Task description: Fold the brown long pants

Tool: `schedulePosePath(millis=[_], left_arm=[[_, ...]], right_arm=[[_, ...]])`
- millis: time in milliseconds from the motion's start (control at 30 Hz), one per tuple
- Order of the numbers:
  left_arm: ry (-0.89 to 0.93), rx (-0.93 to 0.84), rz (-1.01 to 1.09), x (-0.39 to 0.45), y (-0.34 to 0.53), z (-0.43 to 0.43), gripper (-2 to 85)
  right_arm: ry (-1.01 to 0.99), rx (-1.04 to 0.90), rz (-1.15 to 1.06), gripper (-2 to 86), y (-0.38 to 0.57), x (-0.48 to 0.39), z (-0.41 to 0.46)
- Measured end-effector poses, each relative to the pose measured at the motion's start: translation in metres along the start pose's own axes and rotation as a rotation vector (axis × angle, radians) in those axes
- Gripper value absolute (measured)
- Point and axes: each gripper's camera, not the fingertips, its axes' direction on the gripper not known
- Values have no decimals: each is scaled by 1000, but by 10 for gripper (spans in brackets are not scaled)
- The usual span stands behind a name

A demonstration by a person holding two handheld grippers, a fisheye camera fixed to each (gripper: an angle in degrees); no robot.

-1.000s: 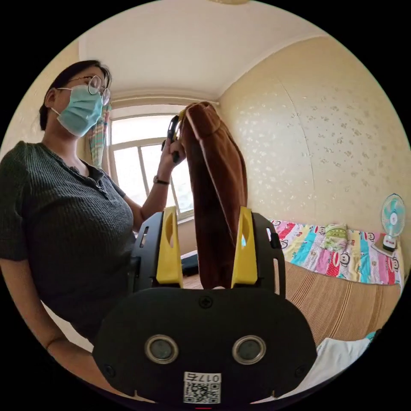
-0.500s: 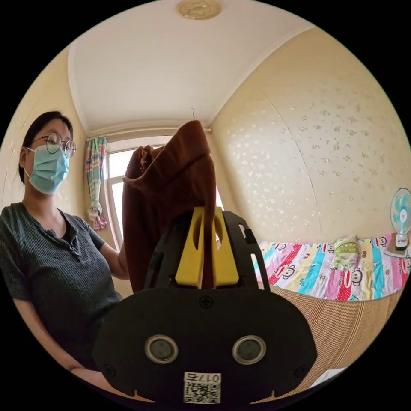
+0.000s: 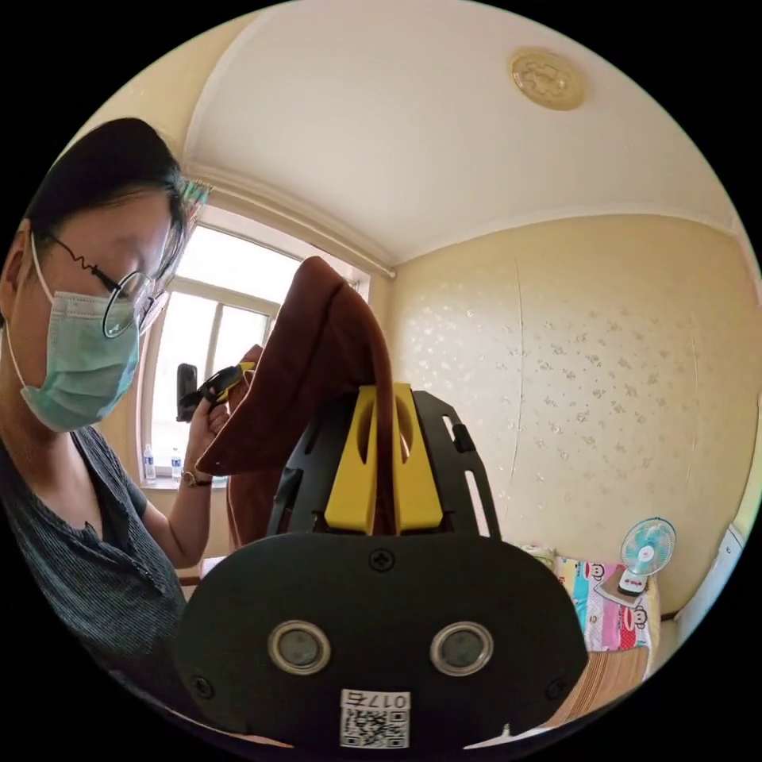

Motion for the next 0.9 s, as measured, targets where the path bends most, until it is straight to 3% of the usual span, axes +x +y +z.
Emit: schedulePosePath(millis=[167,333,433,500,567,667,733,833,900], left_arm=[[105,50,-109,-43,14,10,27],[4,149,-199,-97,76,31,37],[-48,40,-218,-162,81,88,38],[-51,-58,-247,-251,78,170,38],[-40,-176,-329,-341,80,253,40],[-59,-387,-573,-482,116,353,62],[-183,-483,-657,-529,154,364,73],[-226,-636,-727,-563,248,340,84],[-327,-847,-797,-564,350,297,90]], right_arm=[[63,25,59,24,-2,11,-21],[181,0,133,18,45,39,-12],[324,-126,120,15,59,74,34],[431,-219,52,13,64,115,85],[501,-296,30,11,71,178,149],[517,-480,208,11,90,330,272],[471,-608,409,14,120,430,319],[410,-570,584,12,186,471,300],[364,-742,562,10,247,469,294]])
